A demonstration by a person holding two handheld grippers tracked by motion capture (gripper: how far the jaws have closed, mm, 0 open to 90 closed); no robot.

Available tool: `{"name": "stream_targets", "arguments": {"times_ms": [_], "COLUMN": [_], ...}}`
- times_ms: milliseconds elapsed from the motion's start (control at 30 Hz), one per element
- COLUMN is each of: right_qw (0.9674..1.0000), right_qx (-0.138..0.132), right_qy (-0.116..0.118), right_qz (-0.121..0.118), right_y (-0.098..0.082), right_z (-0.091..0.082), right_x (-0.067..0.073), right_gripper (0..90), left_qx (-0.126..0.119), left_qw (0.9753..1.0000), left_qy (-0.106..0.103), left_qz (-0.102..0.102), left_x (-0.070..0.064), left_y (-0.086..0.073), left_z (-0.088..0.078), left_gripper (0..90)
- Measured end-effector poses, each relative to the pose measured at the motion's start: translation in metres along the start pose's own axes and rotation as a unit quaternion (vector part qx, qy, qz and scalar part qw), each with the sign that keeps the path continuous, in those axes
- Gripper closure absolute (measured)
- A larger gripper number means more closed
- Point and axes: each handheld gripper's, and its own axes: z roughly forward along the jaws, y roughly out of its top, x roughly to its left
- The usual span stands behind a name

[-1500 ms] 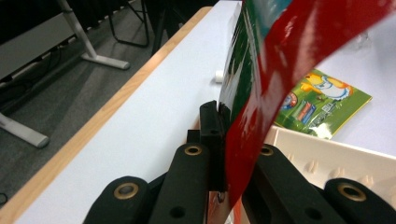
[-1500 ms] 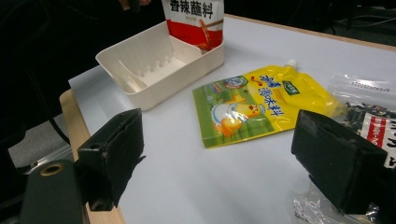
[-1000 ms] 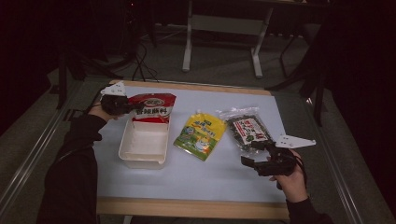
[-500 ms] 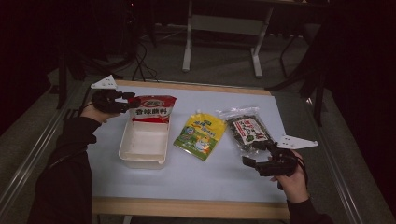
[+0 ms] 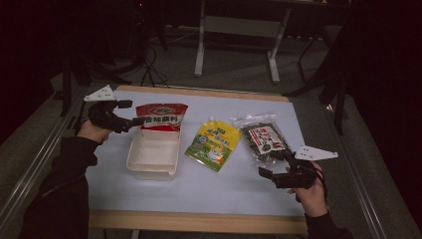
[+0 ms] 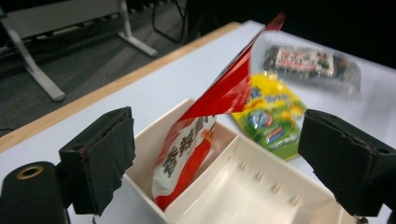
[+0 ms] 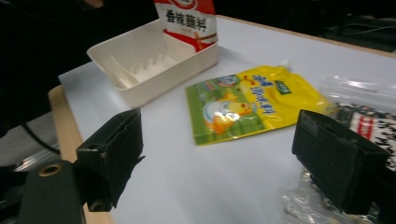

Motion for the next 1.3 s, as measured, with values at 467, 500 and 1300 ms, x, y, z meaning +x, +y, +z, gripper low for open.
{"name": "stream_targets", "arguments": {"times_ms": [467, 500, 1300], "right_qw": [0.9980, 0.9980, 0.9827], "right_qx": [0.018, 0.021, 0.090], "right_qy": [-0.060, -0.059, -0.162], "right_qz": [-0.008, -0.002, 0.003], "right_y": [0.002, 0.001, -0.009], "right_z": [-0.005, -0.006, 0.006], "right_x": [-0.017, -0.021, -0.098], "right_gripper": [12.7, 9.8, 89.9], "left_qx": [-0.023, -0.028, -0.010], "left_qw": [0.9992, 0.9992, 0.9991], "left_qy": [0.032, 0.027, -0.038], "left_qz": [0.001, 0.008, 0.018], "left_x": [-0.054, -0.063, -0.141], "left_y": [-0.007, -0.010, -0.039], "left_z": [-0.025, -0.026, 0.008], "left_gripper": [8.1, 8.1, 4.7]}}
